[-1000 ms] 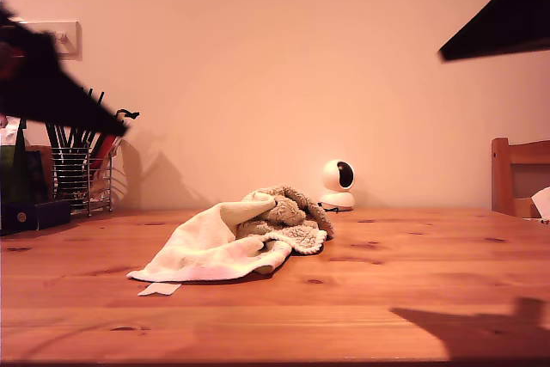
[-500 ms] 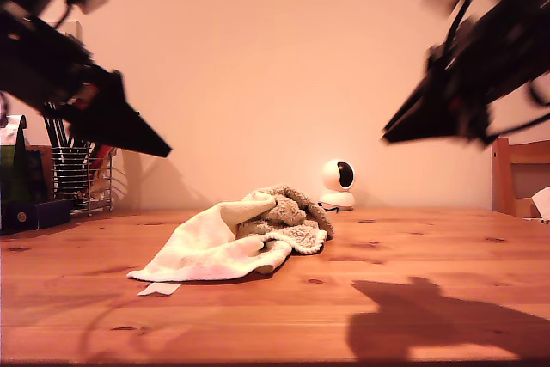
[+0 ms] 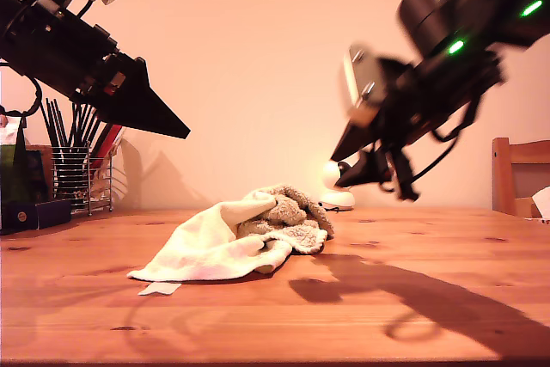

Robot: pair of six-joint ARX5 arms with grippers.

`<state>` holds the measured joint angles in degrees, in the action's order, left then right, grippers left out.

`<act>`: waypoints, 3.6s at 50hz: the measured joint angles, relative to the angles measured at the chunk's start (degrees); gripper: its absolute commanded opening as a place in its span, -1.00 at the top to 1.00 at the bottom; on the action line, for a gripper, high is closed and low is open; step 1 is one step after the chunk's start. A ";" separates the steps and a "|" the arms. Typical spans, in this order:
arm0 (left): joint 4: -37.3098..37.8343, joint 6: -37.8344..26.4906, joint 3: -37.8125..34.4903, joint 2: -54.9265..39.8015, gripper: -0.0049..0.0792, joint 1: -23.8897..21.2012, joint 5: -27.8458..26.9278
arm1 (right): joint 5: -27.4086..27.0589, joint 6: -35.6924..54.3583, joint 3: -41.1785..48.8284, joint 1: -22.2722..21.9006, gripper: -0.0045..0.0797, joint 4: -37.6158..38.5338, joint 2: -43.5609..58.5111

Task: Fold the tea towel in front of you. After folding it, place it to the right side.

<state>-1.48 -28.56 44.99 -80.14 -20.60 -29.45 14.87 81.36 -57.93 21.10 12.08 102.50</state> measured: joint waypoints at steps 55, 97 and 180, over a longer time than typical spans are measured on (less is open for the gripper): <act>-2.91 0.04 0.00 0.00 0.93 -0.94 -0.61 | 2.58 18.80 -12.22 -2.25 0.03 -6.38 15.32; -3.54 5.99 0.00 0.00 0.92 -2.67 -0.66 | 5.60 19.21 -14.38 -0.70 0.32 -4.50 19.78; -6.82 5.01 0.00 -6.34 -0.02 -6.88 7.82 | -6.45 -9.84 -18.10 11.67 0.92 -28.46 0.57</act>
<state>-8.29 -23.55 44.99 -86.48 -27.49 -21.63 8.43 71.53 -76.03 32.77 -16.38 103.07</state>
